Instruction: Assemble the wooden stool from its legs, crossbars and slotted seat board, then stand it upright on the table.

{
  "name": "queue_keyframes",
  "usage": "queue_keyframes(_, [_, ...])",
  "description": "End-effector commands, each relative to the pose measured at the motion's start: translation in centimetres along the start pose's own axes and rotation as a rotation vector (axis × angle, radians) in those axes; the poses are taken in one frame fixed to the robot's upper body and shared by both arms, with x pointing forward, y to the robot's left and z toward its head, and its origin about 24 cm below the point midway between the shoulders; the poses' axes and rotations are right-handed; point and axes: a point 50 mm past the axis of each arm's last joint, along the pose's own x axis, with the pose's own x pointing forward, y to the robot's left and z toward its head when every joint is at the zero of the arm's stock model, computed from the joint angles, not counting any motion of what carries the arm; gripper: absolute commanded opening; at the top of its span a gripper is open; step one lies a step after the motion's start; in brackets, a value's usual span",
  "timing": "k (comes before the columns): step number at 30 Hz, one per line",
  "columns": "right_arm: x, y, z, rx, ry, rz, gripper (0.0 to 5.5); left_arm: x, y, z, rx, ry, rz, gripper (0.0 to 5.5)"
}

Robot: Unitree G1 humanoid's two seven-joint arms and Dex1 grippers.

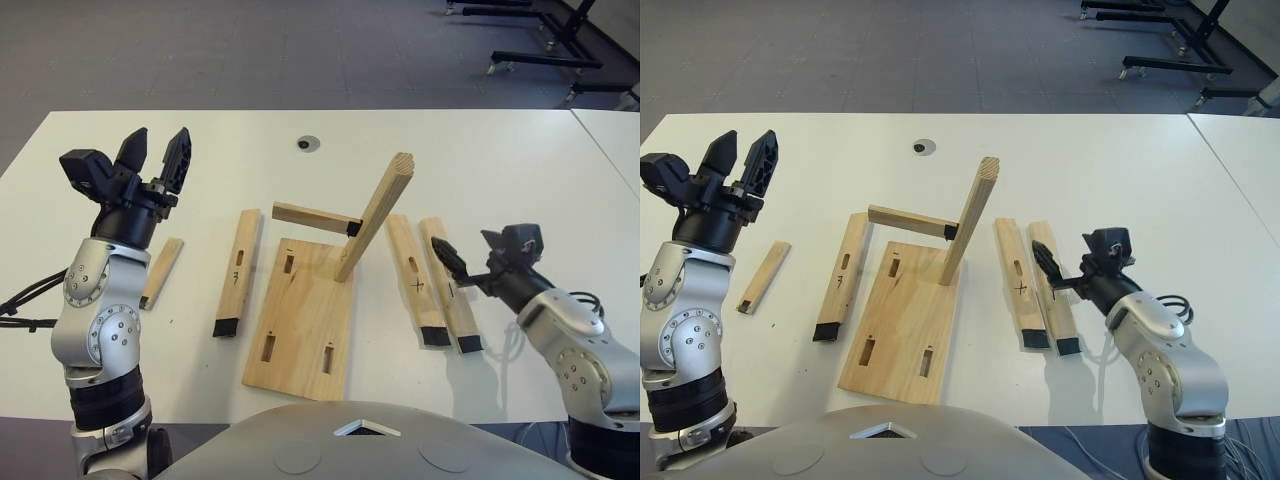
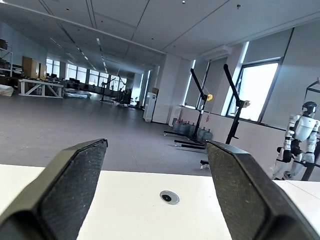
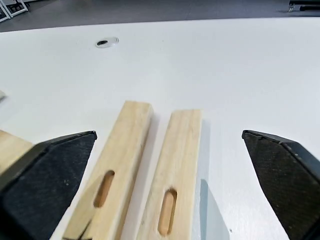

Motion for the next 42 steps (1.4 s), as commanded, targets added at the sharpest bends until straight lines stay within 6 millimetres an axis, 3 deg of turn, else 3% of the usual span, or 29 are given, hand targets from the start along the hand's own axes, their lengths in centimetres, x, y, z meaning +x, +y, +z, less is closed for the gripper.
queue_keyframes(1, [-0.3, 0.1, -1.4, -0.009, 0.078, -0.029, 5.36, 0.1, -1.2, 0.6, -0.009, -0.011, -0.059, 3.58])
queue_keyframes(14, [-1.7, -0.2, -5.4, -0.033, 0.215, -0.099, 5.36, 0.2, -2.3, 0.5, -0.036, 0.007, -0.134, 3.58])
queue_keyframes(21, [-2.2, 0.4, -6.2, -0.059, 0.236, -0.070, 4.22, 0.4, -2.0, 0.5, -0.025, 0.015, -0.112, 3.58])
queue_keyframes(34, [-0.8, 0.0, -5.3, -0.084, 0.164, -0.030, 2.07, 1.1, -1.9, 0.1, -0.012, 0.022, -0.097, 3.58])
queue_keyframes(40, [0.4, -1.7, -4.6, -0.074, 0.118, -0.063, 2.01, 0.9, -2.0, 0.1, 0.001, 0.009, -0.112, 3.58])
queue_keyframes(42, [1.0, -2.2, -3.2, -0.044, 0.038, -0.092, 2.01, 1.0, -1.9, 0.2, -0.001, -0.003, -0.110, 3.58])
